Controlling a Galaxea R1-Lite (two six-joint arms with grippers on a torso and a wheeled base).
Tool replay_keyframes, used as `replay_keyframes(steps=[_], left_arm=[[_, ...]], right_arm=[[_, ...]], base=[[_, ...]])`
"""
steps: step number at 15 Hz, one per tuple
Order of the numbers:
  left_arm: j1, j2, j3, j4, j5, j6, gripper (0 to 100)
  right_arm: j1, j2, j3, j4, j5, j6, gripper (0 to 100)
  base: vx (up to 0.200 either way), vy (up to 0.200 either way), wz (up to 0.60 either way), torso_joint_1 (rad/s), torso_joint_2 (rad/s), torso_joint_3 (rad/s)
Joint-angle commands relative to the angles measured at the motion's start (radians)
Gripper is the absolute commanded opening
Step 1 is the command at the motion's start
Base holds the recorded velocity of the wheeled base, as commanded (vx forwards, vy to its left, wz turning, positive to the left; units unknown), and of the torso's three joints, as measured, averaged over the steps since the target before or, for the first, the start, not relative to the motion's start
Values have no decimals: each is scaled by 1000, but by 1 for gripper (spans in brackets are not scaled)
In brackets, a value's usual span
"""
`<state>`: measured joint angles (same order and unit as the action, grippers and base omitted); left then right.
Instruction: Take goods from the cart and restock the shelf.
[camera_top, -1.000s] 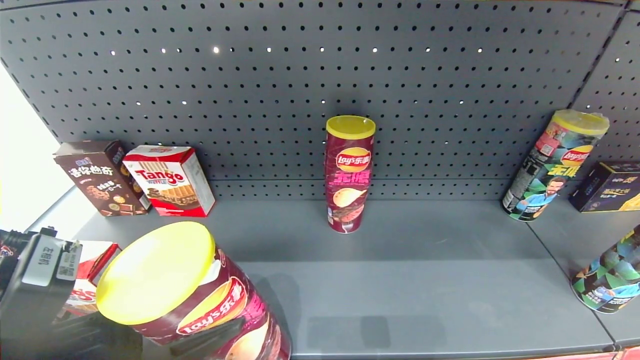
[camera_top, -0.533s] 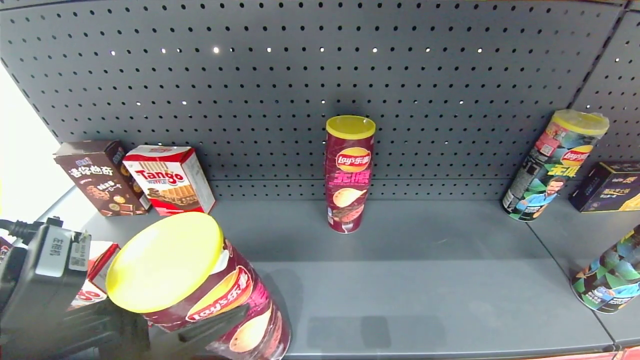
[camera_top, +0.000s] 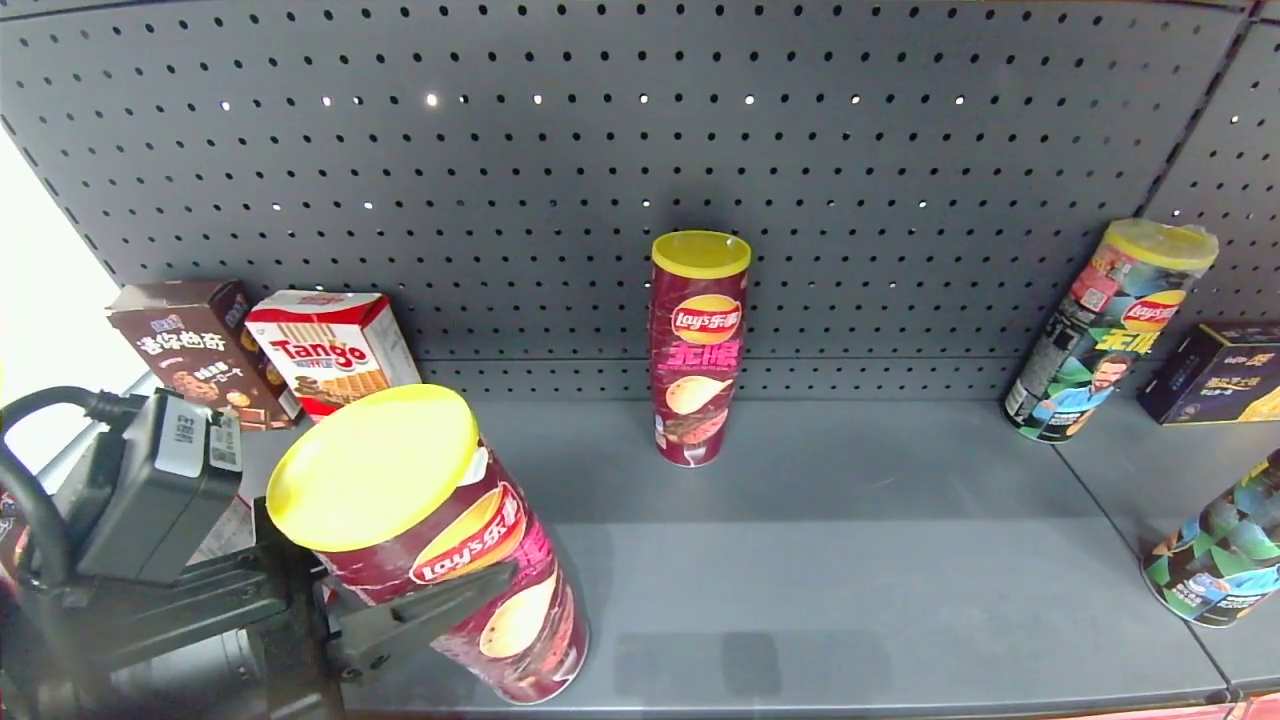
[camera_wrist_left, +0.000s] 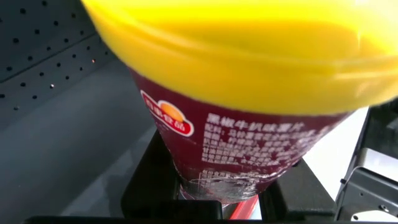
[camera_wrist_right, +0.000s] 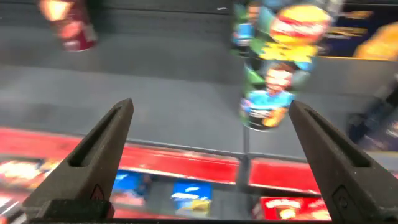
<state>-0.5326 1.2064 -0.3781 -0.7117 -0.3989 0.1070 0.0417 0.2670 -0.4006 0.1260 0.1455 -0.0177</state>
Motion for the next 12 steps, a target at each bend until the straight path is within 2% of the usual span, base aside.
replay_keyframes(steps=[1,7,12], left_arm=[[2,19,2,-2,0,0,0],[2,15,4,-3,2,0,0],[3,13,5,-3,2,0,0]], right_arm=[[30,98,-60,3,29,-1,100],[44,270,-176,-9,140,-61,100],[156,475,-251,-129,152,-73,100]], base=[[0,0,0,0,0,0],[0,0,0,0,0,0],[0,0,0,0,0,0]])
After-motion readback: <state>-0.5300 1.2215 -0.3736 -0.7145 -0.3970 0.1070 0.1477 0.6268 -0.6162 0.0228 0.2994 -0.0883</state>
